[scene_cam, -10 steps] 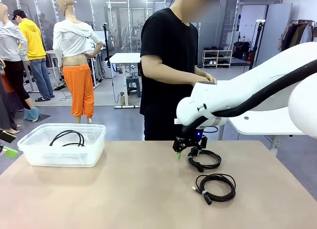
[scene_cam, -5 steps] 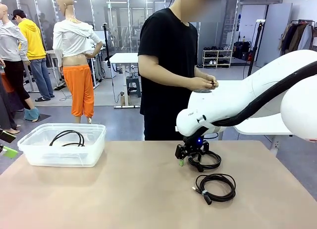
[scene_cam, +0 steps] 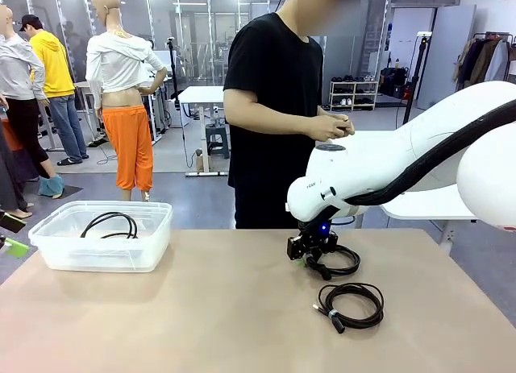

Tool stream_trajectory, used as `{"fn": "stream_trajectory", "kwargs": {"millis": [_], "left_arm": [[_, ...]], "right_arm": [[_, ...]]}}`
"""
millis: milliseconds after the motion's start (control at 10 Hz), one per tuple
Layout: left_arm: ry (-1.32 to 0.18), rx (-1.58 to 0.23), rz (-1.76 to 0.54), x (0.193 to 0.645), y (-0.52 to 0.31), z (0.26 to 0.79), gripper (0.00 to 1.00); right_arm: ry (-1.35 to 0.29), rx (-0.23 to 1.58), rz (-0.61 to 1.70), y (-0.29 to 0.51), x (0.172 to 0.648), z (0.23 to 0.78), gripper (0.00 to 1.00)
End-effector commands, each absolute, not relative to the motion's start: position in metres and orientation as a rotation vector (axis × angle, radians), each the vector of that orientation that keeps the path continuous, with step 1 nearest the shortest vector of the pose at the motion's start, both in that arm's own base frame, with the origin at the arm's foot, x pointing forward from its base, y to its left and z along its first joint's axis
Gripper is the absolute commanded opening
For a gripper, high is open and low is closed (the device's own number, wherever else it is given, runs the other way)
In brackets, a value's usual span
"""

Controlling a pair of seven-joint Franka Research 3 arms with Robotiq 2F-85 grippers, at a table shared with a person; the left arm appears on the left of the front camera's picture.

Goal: Organize and store the cables.
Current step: Place the Power Cable into the Organizing box.

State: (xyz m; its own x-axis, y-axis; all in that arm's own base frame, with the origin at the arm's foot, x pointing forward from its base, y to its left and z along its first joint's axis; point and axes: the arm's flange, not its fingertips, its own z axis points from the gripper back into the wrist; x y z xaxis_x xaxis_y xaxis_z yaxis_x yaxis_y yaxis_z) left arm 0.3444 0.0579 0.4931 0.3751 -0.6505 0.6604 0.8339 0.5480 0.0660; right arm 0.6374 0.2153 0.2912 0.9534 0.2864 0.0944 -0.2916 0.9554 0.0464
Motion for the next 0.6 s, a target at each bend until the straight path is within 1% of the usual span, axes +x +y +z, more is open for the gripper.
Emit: {"fn": "stream_trajectory", "kwargs": {"millis": [0, 100, 300, 400, 500], "left_arm": [[-0.675, -0.303, -0.961, 0.342, 0.057, 0.495, 1.0], [-0.675, -0.303, -0.961, 0.342, 0.057, 0.495, 1.0], [-0.675, -0.303, -0.961, 0.342, 0.057, 0.495, 1.0], [-0.675, -0.303, -0.961, 0.342, 0.057, 0.495, 1.0], [-0.675, -0.303, -0.961, 0.342, 0.057, 0.495, 1.0]], "right_arm": [[-0.099, 0.036, 0.249, 0.216, 0.64, 0.282, 0.06], [-0.099, 0.04, 0.238, 0.217, 0.642, 0.286, 0.0], [-0.093, 0.038, 0.241, 0.218, 0.644, 0.297, 0.0], [-0.083, 0.119, 0.256, 0.22, 0.645, 0.309, 0.0], [-0.086, 0.144, 0.257, 0.219, 0.646, 0.325, 0.58]]}}
